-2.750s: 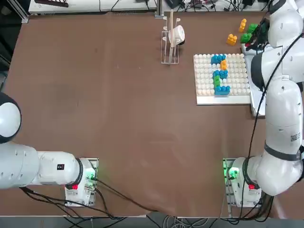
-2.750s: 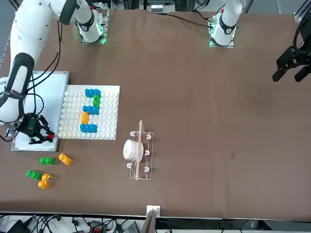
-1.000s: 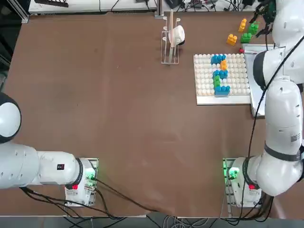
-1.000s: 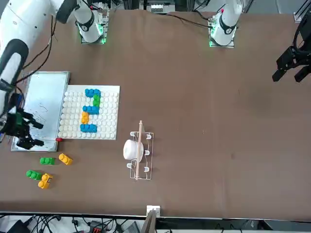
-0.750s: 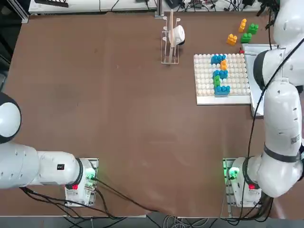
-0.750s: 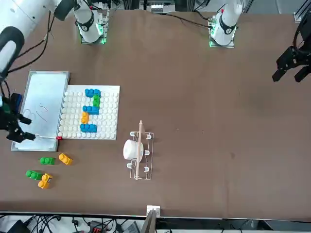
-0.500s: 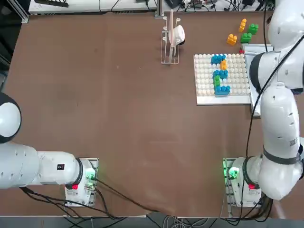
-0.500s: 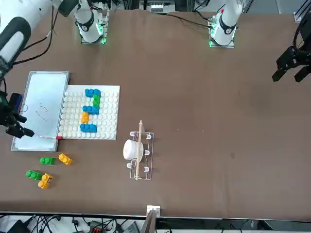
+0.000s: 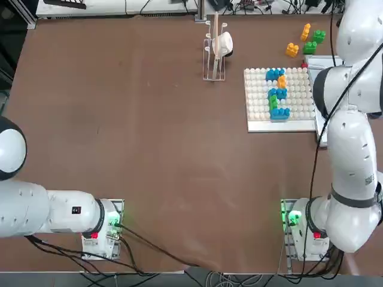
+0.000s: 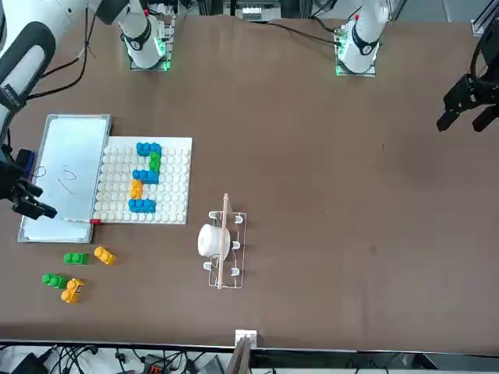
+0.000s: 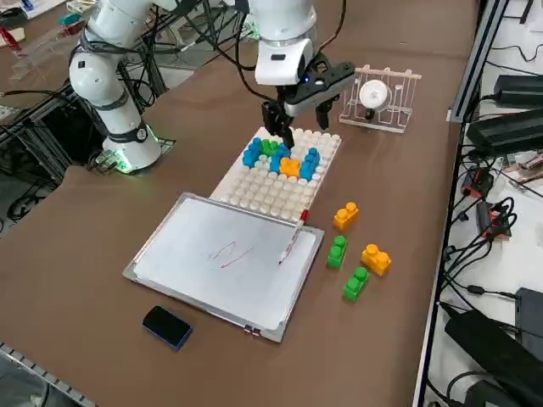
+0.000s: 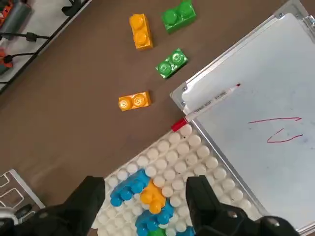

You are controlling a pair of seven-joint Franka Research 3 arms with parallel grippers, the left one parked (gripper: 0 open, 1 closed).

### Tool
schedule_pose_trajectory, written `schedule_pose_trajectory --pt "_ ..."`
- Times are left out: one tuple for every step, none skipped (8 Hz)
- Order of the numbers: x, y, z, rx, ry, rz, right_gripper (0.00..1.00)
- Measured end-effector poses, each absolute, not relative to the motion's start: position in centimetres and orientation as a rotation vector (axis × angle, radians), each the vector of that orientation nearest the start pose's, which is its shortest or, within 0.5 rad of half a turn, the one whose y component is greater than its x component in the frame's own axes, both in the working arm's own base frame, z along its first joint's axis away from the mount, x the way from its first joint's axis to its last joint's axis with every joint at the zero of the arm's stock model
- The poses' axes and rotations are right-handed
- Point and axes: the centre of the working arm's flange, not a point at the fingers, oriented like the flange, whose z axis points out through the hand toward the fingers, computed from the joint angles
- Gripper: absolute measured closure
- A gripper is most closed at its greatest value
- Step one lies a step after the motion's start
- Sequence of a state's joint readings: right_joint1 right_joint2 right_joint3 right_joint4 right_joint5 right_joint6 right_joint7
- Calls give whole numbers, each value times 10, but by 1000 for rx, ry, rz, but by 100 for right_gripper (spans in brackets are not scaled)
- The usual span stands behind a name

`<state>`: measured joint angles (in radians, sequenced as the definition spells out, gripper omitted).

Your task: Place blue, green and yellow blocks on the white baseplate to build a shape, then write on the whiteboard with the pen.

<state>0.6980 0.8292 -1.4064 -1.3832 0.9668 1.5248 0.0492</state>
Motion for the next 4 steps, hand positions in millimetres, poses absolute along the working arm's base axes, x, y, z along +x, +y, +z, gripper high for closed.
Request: schedule_pose_trajectory --pt "663 -117 495 -2821 958 -25 0" --pt "665 -115 503 -2839 923 -23 0" --pt "668 -112 507 -2870 870 -2 0" --pt "671 -104 513 -2906 803 17 0"
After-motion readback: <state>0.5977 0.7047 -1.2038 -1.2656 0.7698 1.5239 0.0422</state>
